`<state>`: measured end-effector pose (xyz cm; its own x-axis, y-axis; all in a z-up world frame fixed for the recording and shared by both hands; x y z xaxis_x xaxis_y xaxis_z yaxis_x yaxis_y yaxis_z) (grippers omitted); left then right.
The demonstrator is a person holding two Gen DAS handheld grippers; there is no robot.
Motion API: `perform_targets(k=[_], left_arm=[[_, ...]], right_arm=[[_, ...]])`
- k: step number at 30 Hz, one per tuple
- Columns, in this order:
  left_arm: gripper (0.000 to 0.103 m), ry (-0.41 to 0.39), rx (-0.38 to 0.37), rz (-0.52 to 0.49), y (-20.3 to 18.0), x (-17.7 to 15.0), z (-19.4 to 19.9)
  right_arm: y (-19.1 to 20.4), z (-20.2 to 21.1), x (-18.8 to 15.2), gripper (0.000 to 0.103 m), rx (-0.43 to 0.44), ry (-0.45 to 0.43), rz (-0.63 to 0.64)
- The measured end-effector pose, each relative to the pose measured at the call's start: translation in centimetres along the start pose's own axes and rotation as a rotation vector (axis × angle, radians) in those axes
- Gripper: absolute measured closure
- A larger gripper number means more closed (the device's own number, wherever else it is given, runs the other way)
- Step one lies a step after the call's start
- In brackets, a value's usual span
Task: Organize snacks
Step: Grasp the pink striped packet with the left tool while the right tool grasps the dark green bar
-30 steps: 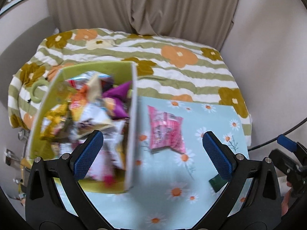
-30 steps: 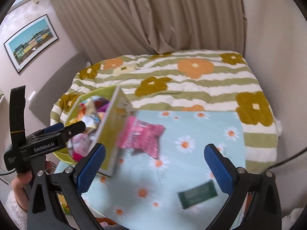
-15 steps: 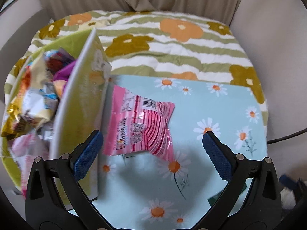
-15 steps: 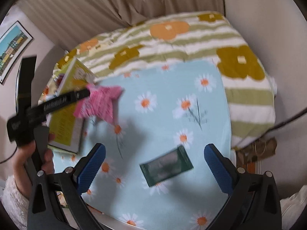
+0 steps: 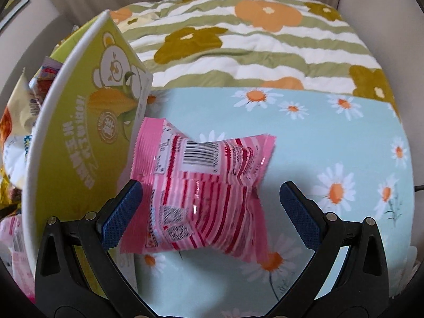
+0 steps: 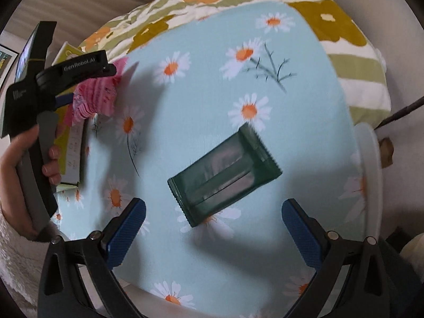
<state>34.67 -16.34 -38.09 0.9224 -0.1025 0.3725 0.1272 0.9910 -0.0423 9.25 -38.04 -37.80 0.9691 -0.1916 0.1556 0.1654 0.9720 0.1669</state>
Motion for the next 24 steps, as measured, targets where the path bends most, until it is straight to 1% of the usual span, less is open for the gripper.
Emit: perform_targets(k=[3,6,14,16,18,20,22,23,24], left_arm=[[0.000,0.033,0.002,-0.021,0.0,-0.3,-1.2],[0.000,0.054,0.016,-0.048,0.0,-0.7,-2.1],[0.001,0.066,-0.027,-0.085,-0.2,-0.9,-3.1],[0.006,0.063,-0.034,-0.090,-0.2,-0.9,-3.1],[0.018,0.060,-0.047,-0.091,0.0,-1.0,-3.1],[0.026,0.053,-0.065,-0.087,0.2,-0.9,-3.0],[0.026,0.054,-0.072,-0.092,0.3,-0.9,-3.0],[0.028,0.053,-0.074,-0.097,0.3,-0.9,-2.9],[0.030,0.052,-0.072,-0.101,0.4,-1.0,-2.9]], right_arm=[[0.5,-0.8,-0.1,0.001,0.001,0.009,-0.008],[1.1,-0.9,0.6,0.001,-0.018,-0.025,0.003],[2.5,-1.3,2.2,0.001,-0.025,-0.087,0.007],[2.8,-1.3,2.5,0.003,-0.033,-0.101,0.010],[3.1,-1.3,2.9,0.007,-0.041,-0.123,0.016],[3.6,-1.4,3.2,0.011,-0.054,-0.136,0.024],[3.9,-1.4,3.4,0.018,-0.070,-0.153,0.036],[4.1,-1.4,3.5,0.020,-0.082,-0.163,0.047],[4.2,-1.4,3.5,0.025,-0.089,-0.168,0.054]])
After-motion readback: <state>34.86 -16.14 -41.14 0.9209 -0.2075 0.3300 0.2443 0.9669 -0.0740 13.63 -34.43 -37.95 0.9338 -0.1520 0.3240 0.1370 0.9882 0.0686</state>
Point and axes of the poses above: each gripper's, at about its wrist camera, not at the fingertips, and z roughly against the way its jaws point, y to its left, x to its top, the point moved 10 cm from there along -z, roughly the way its jaws point, and after that the axes turned 13 degrees about -x, right-handed, at the moved point
